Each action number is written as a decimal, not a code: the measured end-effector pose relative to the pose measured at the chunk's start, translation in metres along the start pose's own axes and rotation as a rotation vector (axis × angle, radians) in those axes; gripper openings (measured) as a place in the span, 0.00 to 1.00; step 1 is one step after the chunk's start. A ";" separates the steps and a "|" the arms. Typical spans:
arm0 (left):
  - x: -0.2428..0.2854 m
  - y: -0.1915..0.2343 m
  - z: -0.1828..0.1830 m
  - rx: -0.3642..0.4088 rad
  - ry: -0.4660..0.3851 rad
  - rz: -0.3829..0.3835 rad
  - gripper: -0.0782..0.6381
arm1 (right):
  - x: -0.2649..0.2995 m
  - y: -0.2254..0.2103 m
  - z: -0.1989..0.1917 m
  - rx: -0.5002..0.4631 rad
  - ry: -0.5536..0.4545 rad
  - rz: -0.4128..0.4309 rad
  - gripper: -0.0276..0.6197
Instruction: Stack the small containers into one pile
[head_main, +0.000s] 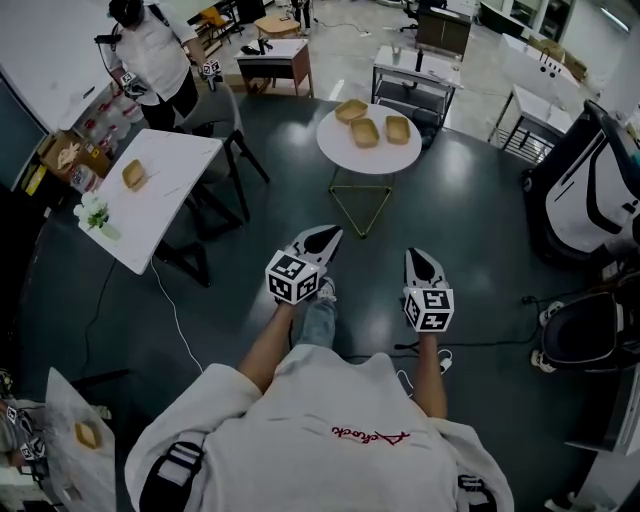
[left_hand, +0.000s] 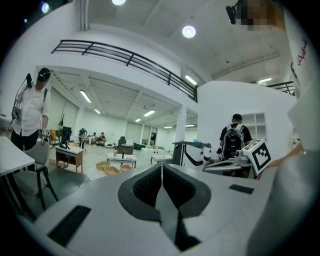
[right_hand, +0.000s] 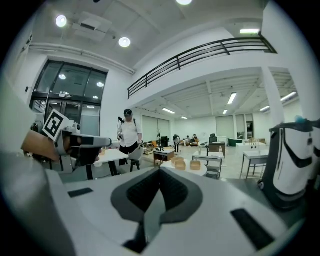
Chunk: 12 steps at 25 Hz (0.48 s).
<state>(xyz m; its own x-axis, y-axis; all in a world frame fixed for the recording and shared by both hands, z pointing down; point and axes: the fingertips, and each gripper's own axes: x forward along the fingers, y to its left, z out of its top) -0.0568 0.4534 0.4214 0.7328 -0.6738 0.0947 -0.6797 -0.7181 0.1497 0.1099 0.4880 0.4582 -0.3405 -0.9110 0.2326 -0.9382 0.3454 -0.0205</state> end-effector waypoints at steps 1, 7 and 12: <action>0.003 0.004 0.000 0.000 -0.001 0.003 0.13 | 0.005 -0.001 0.000 0.000 0.001 0.003 0.07; 0.025 0.034 0.002 -0.004 -0.005 0.005 0.13 | 0.038 -0.012 0.006 -0.011 0.001 -0.007 0.07; 0.054 0.058 0.008 -0.009 -0.010 -0.006 0.13 | 0.066 -0.033 0.011 -0.008 0.009 -0.030 0.07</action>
<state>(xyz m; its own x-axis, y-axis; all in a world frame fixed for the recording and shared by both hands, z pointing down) -0.0565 0.3743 0.4275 0.7368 -0.6709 0.0838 -0.6745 -0.7209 0.1590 0.1171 0.4137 0.4633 -0.3119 -0.9189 0.2417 -0.9473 0.3202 -0.0052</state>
